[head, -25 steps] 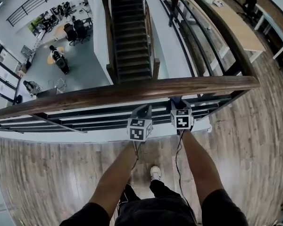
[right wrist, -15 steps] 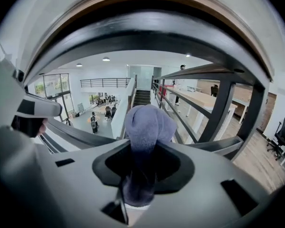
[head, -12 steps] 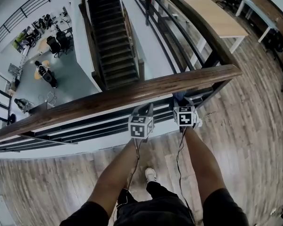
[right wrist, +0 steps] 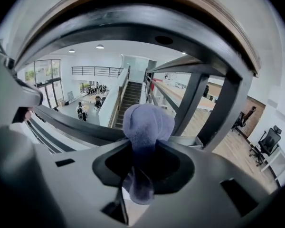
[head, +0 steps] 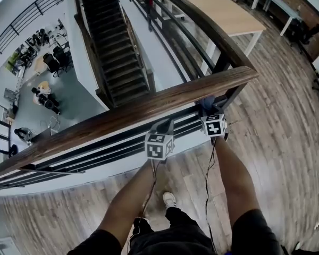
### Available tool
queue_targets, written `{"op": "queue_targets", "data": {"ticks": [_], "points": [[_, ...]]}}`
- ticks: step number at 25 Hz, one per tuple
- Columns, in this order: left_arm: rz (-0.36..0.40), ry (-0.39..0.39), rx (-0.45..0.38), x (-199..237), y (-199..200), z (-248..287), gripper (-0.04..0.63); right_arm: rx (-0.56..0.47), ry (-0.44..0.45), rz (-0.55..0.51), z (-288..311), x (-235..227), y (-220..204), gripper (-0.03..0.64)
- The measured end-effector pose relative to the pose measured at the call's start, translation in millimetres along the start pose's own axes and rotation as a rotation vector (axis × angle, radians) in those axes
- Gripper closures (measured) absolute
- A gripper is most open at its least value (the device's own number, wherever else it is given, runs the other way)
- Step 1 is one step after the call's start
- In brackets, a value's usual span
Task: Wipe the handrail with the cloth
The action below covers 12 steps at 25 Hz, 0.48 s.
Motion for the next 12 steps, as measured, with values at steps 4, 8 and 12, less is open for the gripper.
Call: {"op": "queue_targets", "data": {"ticks": [4, 8, 12], "points": [[0.027, -0.023, 0.010, -16, 2, 6, 0.597, 0.008, -0.034, 0.051, -1, -25, -2, 0.502], [0.043, -0.038, 0.010, -23, 3, 10, 0.597, 0.025, -0.067, 0.071, -2, -50, -4, 0.502], [0.043, -0.043, 0.020, -26, -3, 16, 0.597, 0.041, -0.106, 0.090, 5, -79, -9, 0.502]]}}
Point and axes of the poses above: the fingertips, and each gripper's own axes: z forward along the fingers, x to its left, y out of its top, the point moved 2 cm from there along -z, backward along the fingers, and after that the axes turned 12 degrees about x, right-handed, at the moved point
